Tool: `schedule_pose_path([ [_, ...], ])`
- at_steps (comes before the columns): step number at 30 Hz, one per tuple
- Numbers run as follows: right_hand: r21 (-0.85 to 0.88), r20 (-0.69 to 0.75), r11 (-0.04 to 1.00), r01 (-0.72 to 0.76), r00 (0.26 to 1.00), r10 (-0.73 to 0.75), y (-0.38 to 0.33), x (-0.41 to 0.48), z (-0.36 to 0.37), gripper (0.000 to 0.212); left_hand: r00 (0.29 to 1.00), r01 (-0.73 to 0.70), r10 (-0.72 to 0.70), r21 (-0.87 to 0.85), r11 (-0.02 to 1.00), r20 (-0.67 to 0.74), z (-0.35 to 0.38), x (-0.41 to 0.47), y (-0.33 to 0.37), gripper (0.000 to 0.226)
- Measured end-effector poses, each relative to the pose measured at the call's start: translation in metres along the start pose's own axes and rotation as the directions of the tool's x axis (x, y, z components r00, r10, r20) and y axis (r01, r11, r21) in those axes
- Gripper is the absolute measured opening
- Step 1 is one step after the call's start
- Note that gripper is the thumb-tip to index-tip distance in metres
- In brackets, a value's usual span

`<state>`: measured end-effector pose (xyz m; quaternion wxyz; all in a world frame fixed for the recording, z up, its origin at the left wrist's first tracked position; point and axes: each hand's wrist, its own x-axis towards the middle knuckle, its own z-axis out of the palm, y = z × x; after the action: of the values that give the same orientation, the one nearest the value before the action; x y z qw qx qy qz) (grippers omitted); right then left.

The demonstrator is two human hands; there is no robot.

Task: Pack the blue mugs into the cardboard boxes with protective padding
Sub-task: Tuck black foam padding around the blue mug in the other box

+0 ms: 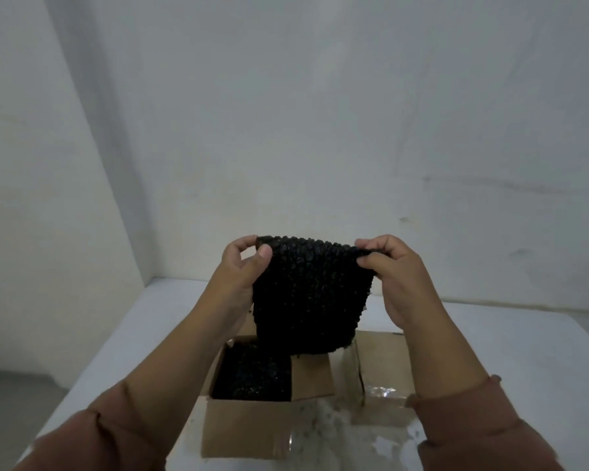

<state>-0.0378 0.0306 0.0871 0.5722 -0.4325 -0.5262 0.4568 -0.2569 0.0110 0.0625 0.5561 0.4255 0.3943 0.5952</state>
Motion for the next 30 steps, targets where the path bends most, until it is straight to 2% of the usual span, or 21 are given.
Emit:
schedule_pose_path([
  [2, 0.074, 0.010, 0.996, -0.054, 0.999, 0.053, 0.002, 0.003, 0.018, 0.033, 0.992, 0.106, -0.107, 0.010, 0.994, 0.062, -0.019, -0.003, -0.002, 0.068],
  [3, 0.089, 0.002, 0.994, -0.071, 0.997, 0.071, 0.003, 0.004, 0.026, 0.032, 0.980, 0.165, -0.171, 0.065, 0.984, 0.104, -0.027, -0.006, -0.004, 0.067],
  [5, 0.133, -0.005, 0.987, -0.088, 0.996, 0.089, 0.006, 0.006, 0.040, 0.030, 0.953, 0.251, -0.277, 0.196, 0.948, 0.123, -0.040, -0.011, -0.009, 0.047],
  [8, 0.150, 0.127, 0.974, -0.169, 0.980, 0.151, 0.018, 0.008, 0.047, 0.026, 0.943, 0.322, -0.329, 0.127, 0.938, 0.044, -0.057, -0.009, -0.016, 0.030],
  [10, 0.014, 0.304, 0.946, -0.324, 0.903, 0.304, 0.033, 0.005, 0.045, 0.040, 0.938, 0.343, -0.344, 0.029, 0.939, 0.035, -0.066, -0.005, -0.017, 0.030],
  [12, -0.158, 0.417, 0.893, -0.421, 0.792, 0.447, 0.051, -0.003, 0.046, 0.039, 0.933, 0.359, -0.358, -0.011, 0.933, 0.041, -0.075, -0.003, -0.017, 0.032],
  [13, -0.192, 0.415, 0.879, -0.437, 0.775, 0.477, 0.060, -0.007, 0.048, 0.034, 0.928, 0.370, -0.369, -0.009, 0.929, 0.053, -0.079, -0.002, -0.017, 0.033],
  [16, -0.098, 0.310, 0.889, -0.448, 0.835, 0.455, 0.075, -0.010, 0.054, 0.026, 0.897, 0.413, -0.416, 0.052, 0.909, 0.147, -0.093, -0.004, -0.021, 0.044],
  [18, -0.086, 0.276, 0.892, -0.444, 0.850, 0.449, 0.080, -0.009, 0.055, 0.026, 0.889, 0.421, -0.426, 0.070, 0.905, 0.165, -0.099, -0.004, -0.025, 0.049],
  [22, -0.168, 0.227, 0.868, -0.468, 0.838, 0.496, 0.086, -0.006, 0.054, 0.019, 0.905, 0.414, -0.418, 0.064, 0.908, 0.078, -0.105, -0.005, -0.030, 0.034],
  [24, -0.180, 0.190, 0.862, -0.474, 0.843, 0.503, 0.087, -0.005, 0.054, 0.026, 0.911, 0.405, -0.408, 0.068, 0.912, 0.054, -0.108, -0.005, -0.032, 0.030],
  [27, -0.217, 0.206, 0.852, -0.477, 0.830, 0.518, 0.090, -0.007, 0.055, 0.044, 0.881, 0.472, -0.472, -0.024, 0.881, -0.017, -0.115, -0.004, -0.039, 0.033],
  [30, -0.179, 0.235, 0.842, -0.508, 0.809, 0.538, 0.100, -0.010, 0.052, 0.036, 0.843, 0.530, -0.535, -0.089, 0.843, -0.048, -0.120, -0.004, -0.051, 0.035],
])
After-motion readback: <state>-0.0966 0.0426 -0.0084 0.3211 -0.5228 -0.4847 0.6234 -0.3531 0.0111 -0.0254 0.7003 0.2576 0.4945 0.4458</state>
